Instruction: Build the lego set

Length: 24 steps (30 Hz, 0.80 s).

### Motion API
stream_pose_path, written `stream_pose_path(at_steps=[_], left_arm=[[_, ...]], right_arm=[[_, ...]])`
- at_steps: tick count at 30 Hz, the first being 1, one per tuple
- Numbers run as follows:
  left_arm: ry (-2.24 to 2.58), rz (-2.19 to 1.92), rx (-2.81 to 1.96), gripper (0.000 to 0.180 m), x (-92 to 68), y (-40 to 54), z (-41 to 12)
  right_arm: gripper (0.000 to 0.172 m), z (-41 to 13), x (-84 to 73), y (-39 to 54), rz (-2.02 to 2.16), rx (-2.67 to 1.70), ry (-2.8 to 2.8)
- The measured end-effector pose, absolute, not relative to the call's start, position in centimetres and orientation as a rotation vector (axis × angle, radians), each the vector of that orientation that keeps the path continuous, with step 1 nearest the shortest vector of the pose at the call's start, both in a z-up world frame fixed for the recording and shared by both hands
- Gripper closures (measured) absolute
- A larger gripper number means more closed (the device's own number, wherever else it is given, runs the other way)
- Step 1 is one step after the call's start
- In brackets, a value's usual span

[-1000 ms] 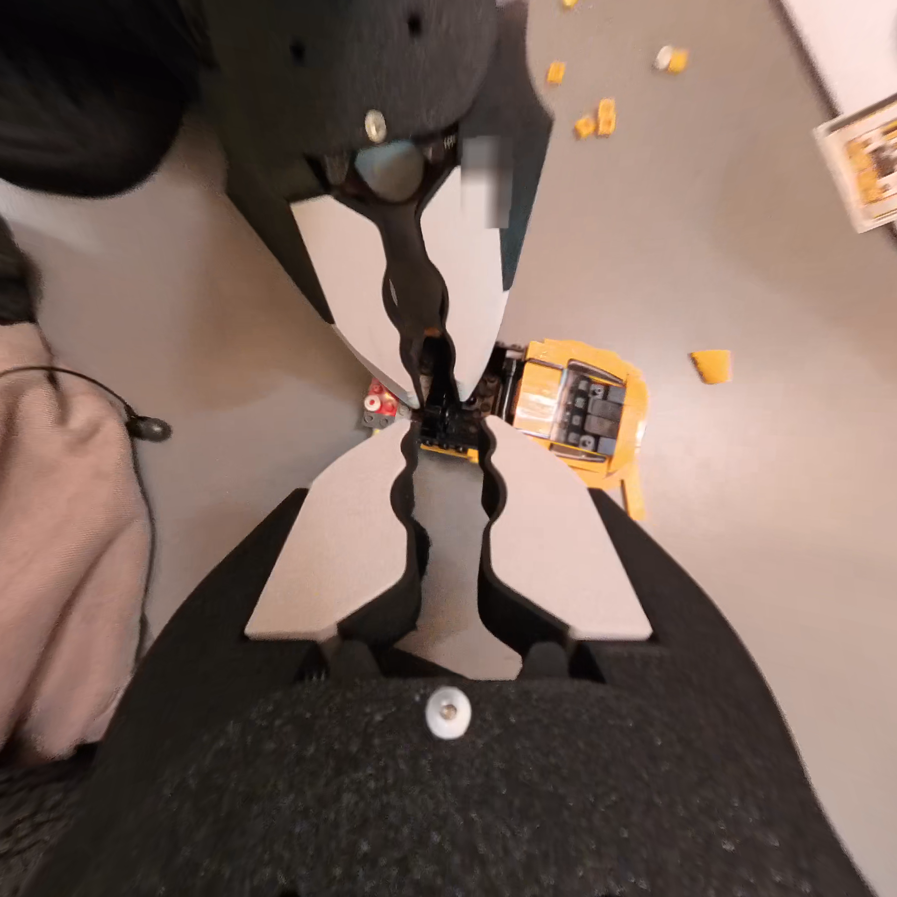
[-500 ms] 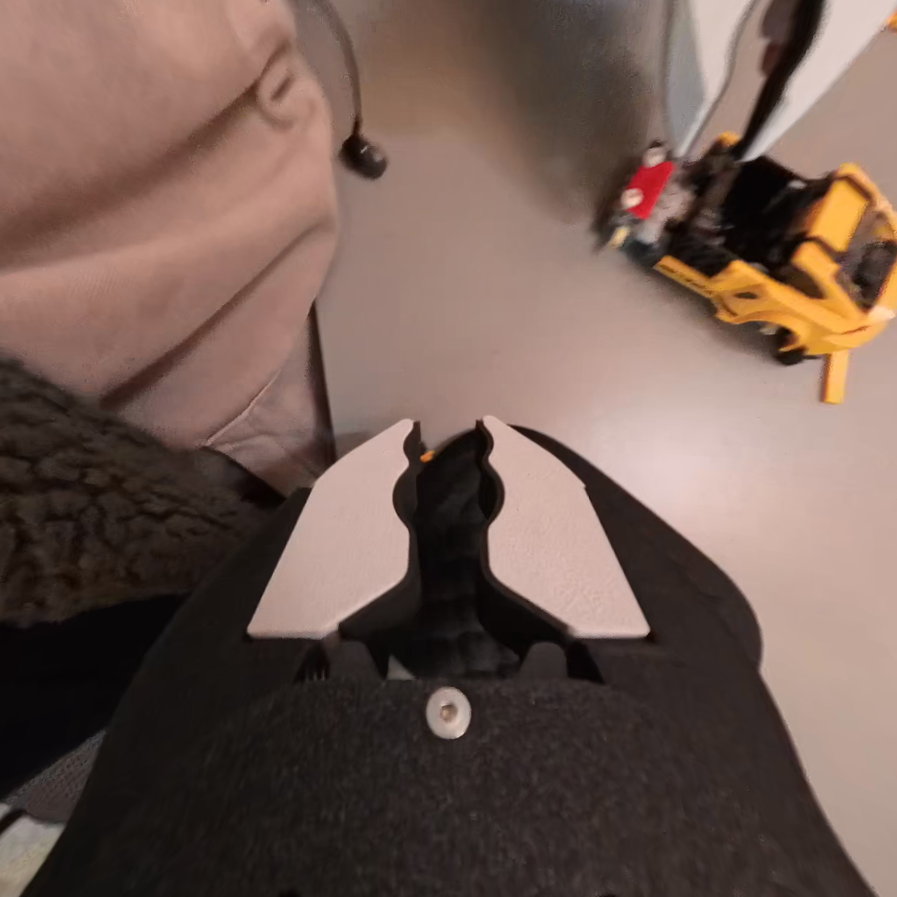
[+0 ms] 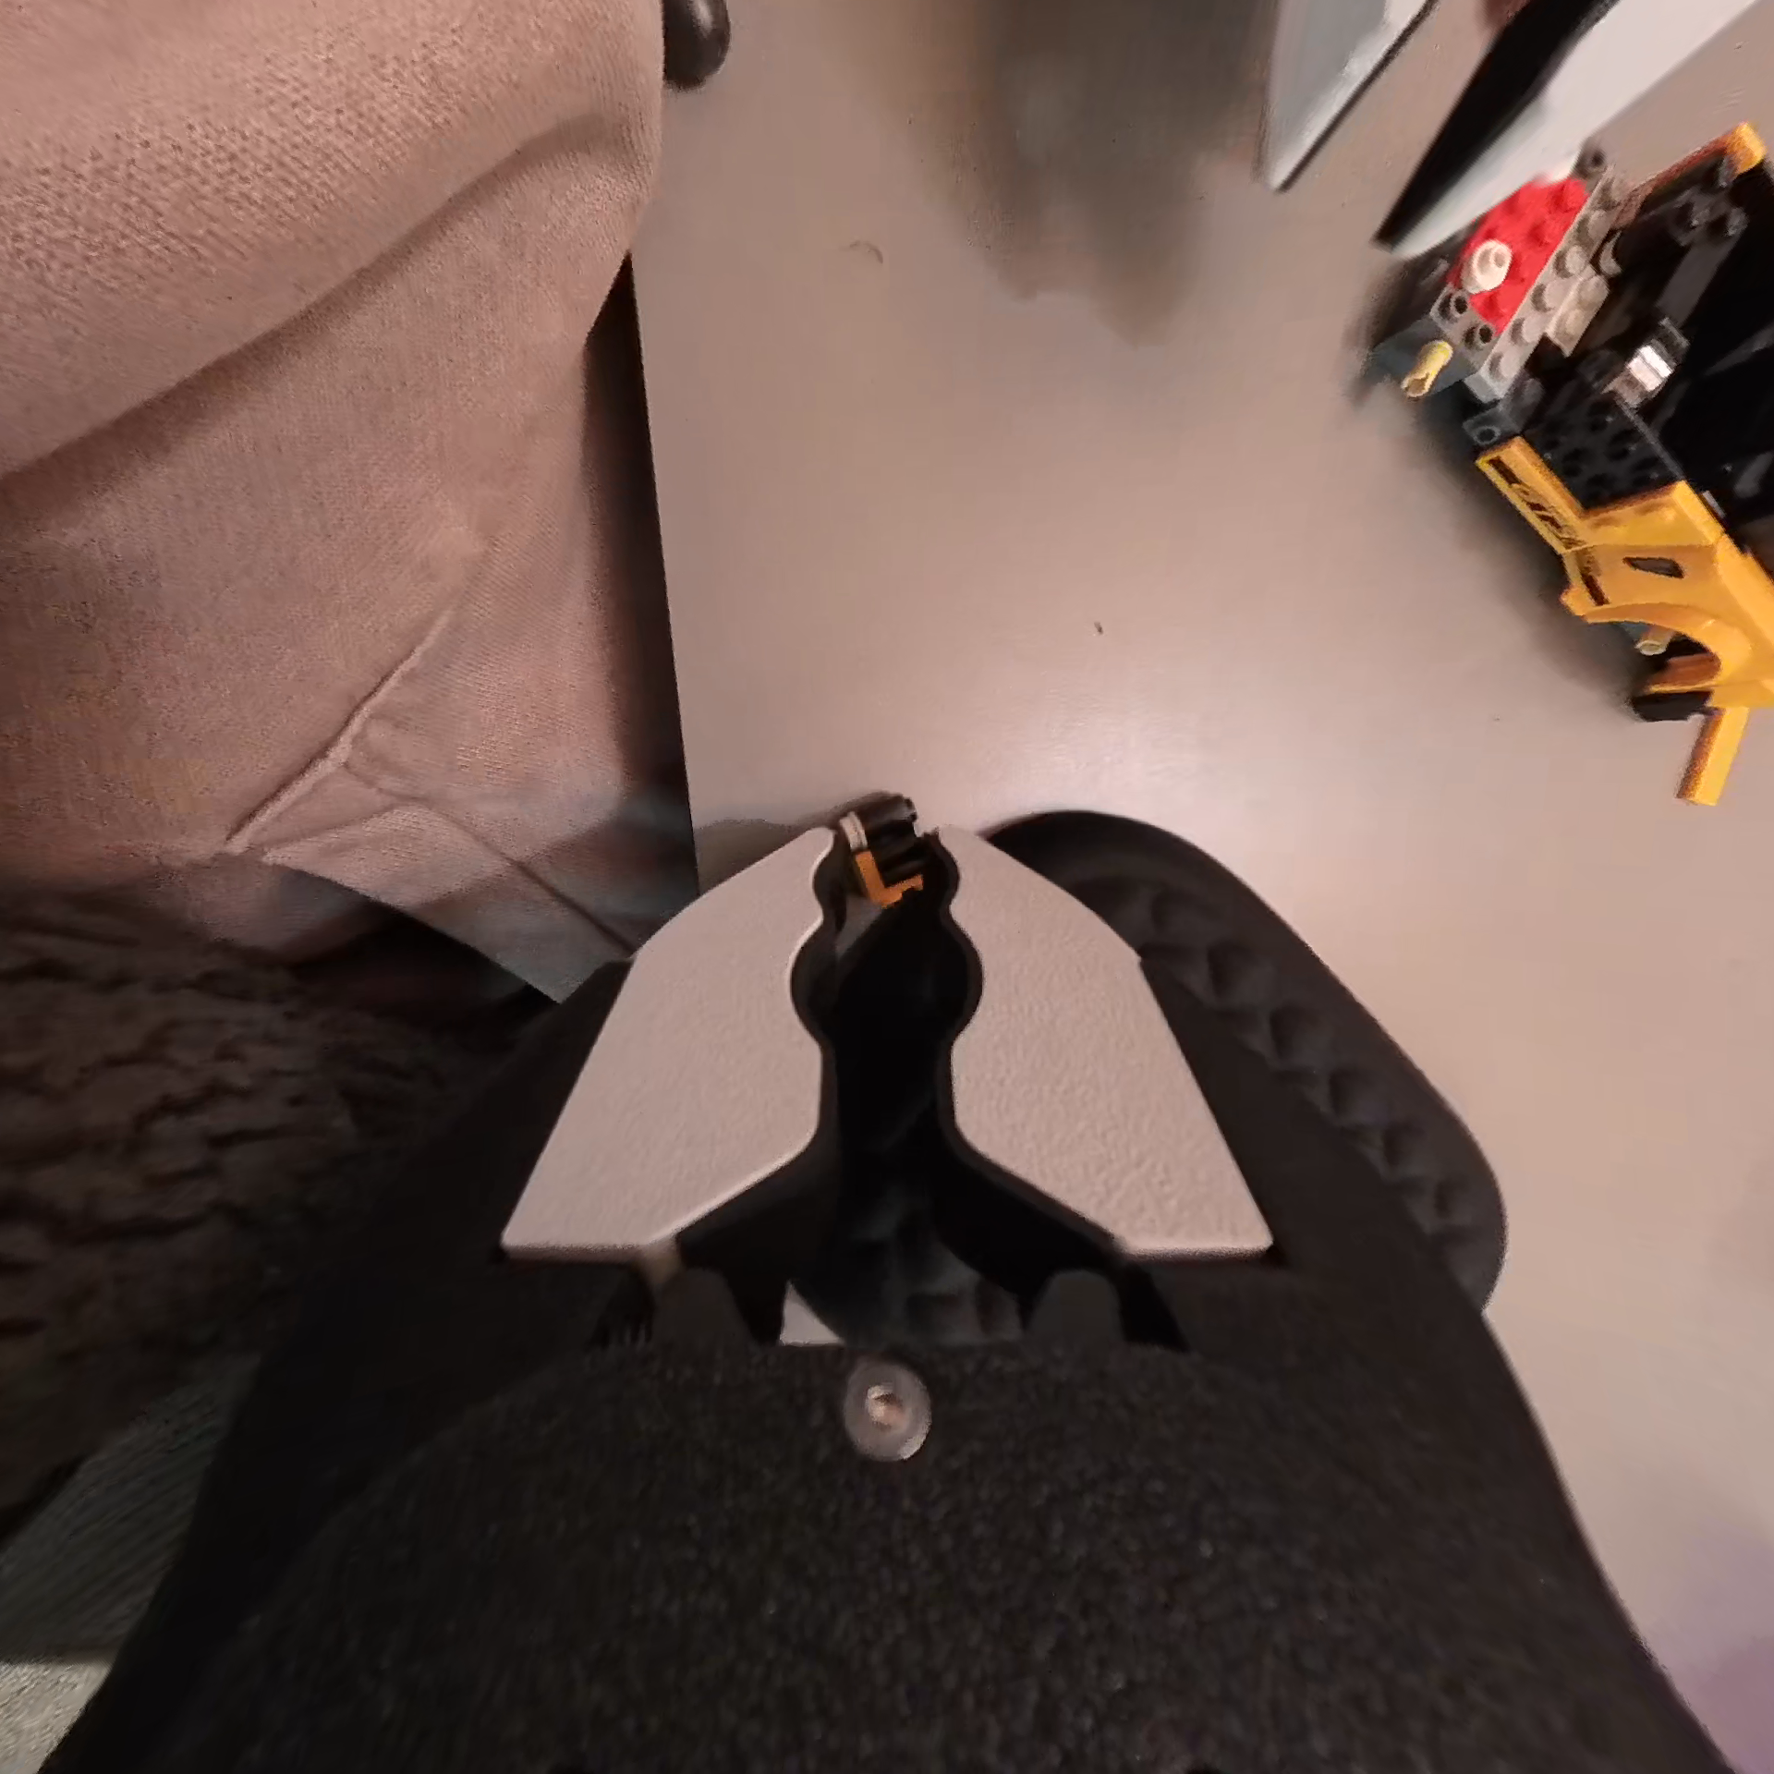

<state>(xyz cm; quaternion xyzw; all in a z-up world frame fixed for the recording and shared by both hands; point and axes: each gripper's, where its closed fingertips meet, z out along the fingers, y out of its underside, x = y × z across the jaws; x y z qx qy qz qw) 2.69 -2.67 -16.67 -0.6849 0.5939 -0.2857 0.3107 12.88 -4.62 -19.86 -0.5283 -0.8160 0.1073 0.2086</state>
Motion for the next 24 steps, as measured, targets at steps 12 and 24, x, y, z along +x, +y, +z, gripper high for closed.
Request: stream_pose_path(at_steps=[12, 24], left_arm=[[0.851, -1.541, -1.935, 0.157, 5.1, -1.9, -12.3], [1.347, -1.058, -1.776, 0.173, 2.1, -1.1, -13.6]], right_arm=[[0.158, -11.6, 4.3, -1.5, 0.166, -1.090, -1.735], [0.151, -12.1, 2.8, -0.8, 0.567, -1.289, -1.822]])
